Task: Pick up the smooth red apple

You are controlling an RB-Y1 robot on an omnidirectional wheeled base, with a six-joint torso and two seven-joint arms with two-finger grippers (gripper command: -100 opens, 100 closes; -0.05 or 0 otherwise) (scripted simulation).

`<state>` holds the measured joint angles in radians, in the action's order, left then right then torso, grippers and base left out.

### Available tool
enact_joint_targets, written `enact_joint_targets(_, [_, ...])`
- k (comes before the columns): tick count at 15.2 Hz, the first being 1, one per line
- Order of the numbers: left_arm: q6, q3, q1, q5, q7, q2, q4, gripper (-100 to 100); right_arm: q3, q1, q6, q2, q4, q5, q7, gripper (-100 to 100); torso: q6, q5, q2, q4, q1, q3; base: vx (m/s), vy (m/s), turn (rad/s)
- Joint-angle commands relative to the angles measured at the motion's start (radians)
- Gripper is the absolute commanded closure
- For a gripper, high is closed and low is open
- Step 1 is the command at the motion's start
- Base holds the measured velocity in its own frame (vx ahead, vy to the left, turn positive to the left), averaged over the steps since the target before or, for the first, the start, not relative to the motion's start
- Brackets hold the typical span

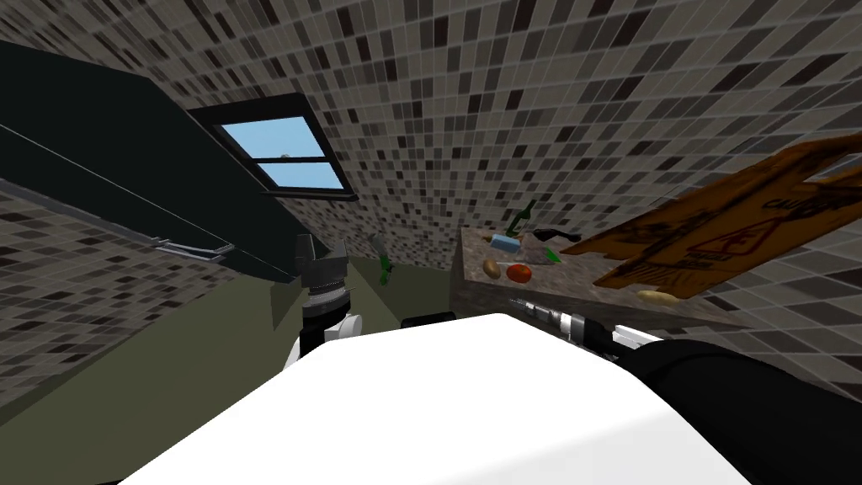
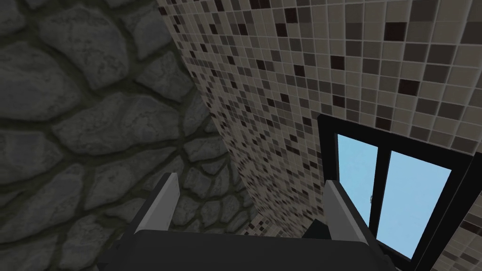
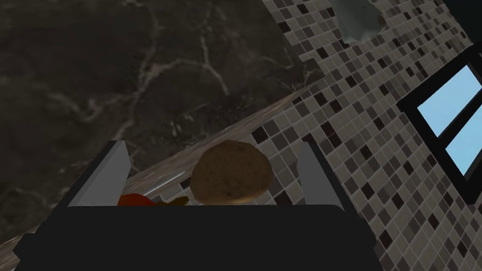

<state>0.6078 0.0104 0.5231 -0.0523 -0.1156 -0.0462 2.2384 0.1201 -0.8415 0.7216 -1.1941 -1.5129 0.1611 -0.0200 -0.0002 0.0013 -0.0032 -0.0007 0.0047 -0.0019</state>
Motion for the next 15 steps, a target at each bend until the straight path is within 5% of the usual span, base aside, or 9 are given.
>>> enact_joint_targets(1, [0.0,0.0,0.0,0.0,0.0,0.0,0.0,0,0.005,-0.004,0.005,-0.044,0.015,0.005,-0.002,-100,0.0,0.0,0.0,0.0,0.0,0.0,0.04,0.04,0.022])
enact_joint_targets(2, [0.0,0.0,0.0,0.0,0.0,0.0,0.0,0,0.013,-0.021,0.024,-0.069,0.057,0.016,-0.011,-100,0.0,0.0,0.0,0.0,-0.001,0.0,0.045,0.042,0.07])
enact_joint_targets(15, [0.0,0.0,0.0,0.0,0.0,0.0,0.0,0,0.044,-0.087,0.097,-0.321,0.215,0.059,-0.045,-100,0.0,0.0,0.0,0.0,-0.001,0.0,0.04,0.04,0.057])
